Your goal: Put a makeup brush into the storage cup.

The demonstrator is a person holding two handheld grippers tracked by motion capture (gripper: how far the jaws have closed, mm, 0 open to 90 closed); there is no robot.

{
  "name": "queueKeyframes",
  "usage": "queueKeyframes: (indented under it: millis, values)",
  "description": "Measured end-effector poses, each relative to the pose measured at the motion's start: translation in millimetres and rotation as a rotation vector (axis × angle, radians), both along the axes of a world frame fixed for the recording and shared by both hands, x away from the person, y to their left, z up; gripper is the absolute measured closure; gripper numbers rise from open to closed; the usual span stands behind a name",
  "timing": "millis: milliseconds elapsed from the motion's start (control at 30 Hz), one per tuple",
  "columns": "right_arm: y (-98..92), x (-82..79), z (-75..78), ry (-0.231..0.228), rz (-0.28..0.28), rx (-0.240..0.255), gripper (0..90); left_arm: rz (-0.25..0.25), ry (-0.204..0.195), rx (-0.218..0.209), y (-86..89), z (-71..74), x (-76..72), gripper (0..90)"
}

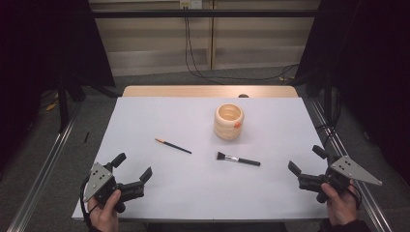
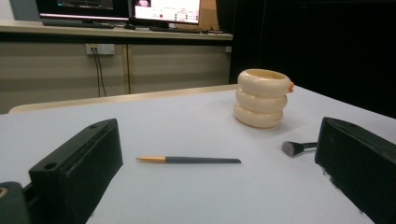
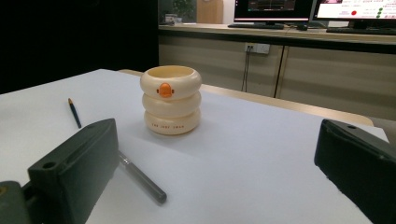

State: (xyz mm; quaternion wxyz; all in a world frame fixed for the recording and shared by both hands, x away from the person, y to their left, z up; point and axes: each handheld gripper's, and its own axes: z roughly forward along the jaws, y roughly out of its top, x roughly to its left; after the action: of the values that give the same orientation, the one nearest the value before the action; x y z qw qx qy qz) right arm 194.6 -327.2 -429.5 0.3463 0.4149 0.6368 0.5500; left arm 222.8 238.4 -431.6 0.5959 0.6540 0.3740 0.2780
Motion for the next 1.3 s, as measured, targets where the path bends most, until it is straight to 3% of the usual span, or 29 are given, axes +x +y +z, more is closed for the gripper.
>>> queueKeyframes:
  millis: [233,833,1300]
  values:
    - [0.0,-0.2,-0.6,0.009,-0.001,0.009,0.0,-0.018,0.012,-0.015,-1.4,-0.8,1.4,0.6]
    - [-1.9,-2.1,-1.2,0.025,-0.011,0.017,0.0,-0.055,-0.003,0.017,-7.3,3.8,0.8,0.7]
    - [0.8,-2.5,-0.2,0.022,-0.006,0.02,0.2,-0.045,-0.002,0.011,-10.5,14.1,2.9,0.7]
